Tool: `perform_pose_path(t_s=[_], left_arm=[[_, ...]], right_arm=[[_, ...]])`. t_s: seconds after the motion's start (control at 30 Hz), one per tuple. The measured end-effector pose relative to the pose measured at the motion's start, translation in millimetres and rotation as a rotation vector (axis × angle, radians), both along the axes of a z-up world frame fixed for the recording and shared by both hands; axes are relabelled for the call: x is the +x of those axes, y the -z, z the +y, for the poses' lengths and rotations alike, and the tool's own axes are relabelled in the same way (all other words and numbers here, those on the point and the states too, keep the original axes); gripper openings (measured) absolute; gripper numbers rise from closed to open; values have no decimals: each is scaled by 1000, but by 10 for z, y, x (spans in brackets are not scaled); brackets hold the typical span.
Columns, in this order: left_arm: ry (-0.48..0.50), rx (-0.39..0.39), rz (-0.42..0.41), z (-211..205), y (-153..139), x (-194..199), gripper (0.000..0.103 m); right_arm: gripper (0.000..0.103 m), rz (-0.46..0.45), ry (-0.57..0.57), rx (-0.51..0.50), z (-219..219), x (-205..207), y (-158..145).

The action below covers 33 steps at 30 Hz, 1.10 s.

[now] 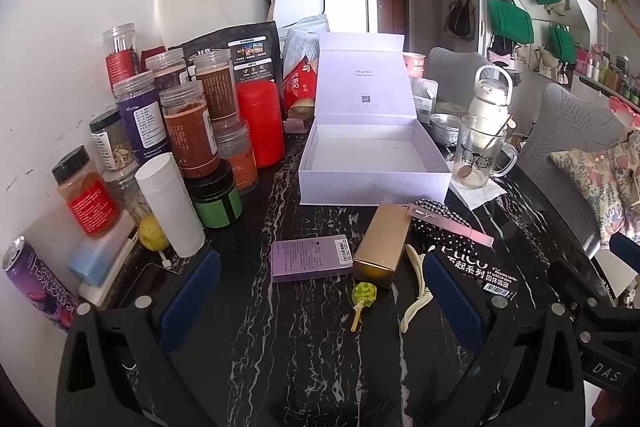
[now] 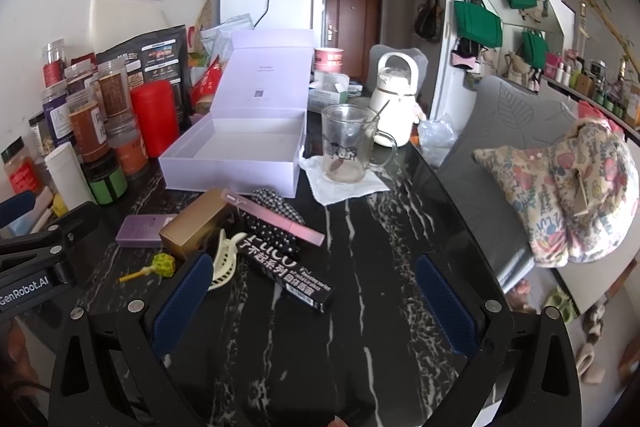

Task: Organize rigid objects

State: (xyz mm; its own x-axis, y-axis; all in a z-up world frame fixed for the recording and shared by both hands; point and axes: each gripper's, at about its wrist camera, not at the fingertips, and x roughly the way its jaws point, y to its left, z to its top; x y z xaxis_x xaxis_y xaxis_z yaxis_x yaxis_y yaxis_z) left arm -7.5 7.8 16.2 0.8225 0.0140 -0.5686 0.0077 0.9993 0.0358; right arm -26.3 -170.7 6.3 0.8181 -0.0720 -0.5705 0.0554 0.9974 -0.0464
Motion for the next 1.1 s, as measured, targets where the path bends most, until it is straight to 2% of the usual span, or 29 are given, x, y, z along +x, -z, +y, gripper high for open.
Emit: perform_pose_path(t_s=[1.1], left_arm=[[-4, 9, -4, -13, 6, -56, 103]], right_arm=[[103, -18, -1, -6, 17, -32, -32]])
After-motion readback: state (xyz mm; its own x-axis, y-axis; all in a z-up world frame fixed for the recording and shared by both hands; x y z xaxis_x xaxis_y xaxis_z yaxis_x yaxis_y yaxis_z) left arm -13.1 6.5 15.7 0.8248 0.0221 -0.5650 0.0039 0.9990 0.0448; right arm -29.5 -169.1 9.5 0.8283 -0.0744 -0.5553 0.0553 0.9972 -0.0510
